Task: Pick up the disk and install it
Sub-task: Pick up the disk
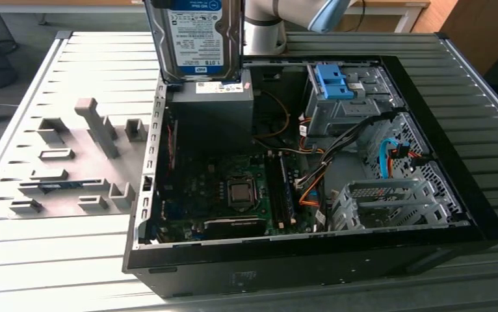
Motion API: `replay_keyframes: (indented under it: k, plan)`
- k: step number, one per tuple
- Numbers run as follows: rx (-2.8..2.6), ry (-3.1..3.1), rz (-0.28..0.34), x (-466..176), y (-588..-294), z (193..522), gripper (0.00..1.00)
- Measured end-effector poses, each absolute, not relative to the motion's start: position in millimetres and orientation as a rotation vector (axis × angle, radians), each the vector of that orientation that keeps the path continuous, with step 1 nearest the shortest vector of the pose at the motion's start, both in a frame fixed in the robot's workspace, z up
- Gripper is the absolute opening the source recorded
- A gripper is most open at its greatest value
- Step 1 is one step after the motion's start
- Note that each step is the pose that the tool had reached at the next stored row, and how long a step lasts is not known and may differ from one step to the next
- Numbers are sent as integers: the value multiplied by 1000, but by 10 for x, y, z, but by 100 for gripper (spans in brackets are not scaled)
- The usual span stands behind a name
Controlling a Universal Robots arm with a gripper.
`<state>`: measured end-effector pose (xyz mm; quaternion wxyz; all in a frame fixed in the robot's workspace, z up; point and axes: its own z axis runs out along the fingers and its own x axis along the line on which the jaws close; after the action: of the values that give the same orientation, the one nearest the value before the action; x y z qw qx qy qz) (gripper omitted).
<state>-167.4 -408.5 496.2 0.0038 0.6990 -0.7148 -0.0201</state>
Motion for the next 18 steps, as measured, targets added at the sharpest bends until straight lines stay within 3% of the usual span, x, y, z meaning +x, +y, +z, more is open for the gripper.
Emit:
replay_keyframes:
  k: [18]
  plan:
    - [2191,-2240,-63,-1277,-4086,4962,36]
